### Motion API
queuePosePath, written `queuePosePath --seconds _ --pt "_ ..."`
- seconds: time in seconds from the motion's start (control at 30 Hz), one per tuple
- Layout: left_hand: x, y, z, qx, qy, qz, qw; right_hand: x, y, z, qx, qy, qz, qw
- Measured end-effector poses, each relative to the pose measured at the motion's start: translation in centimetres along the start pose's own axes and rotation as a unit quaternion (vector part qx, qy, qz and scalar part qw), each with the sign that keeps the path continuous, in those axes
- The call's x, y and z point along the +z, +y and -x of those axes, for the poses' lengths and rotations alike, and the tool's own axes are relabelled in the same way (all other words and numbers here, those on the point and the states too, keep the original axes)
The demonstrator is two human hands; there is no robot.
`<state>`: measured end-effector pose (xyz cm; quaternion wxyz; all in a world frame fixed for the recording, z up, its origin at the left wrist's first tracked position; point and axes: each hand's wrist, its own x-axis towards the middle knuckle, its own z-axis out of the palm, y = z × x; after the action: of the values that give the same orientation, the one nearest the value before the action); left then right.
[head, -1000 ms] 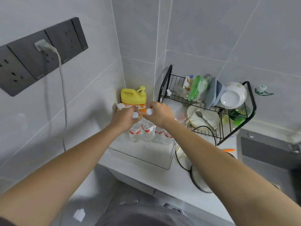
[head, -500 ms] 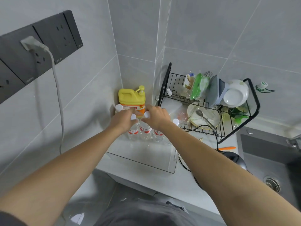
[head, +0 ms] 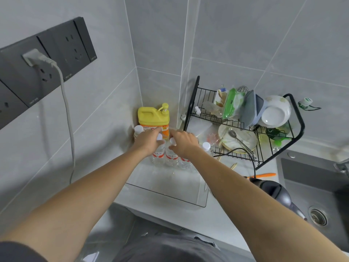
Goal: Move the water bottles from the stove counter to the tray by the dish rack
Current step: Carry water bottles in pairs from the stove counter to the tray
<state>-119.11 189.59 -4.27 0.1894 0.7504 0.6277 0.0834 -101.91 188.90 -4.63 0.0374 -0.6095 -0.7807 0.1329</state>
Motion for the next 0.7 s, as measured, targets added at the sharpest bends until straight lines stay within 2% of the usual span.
queuePosePath --seconds 0.33,0.7 --pt "0.2 -1.1 -1.5 0.035 -0.008 0.015 0.999 -0.2 0.3 -0.4 -0.005 -0.007 -0.002 1.000" --pt "0.0 -1.7 -3.2 0.100 -0.053 -0.074 0.991 -0.9 0.3 -0.4 0.012 -0.013 0.002 1.000"
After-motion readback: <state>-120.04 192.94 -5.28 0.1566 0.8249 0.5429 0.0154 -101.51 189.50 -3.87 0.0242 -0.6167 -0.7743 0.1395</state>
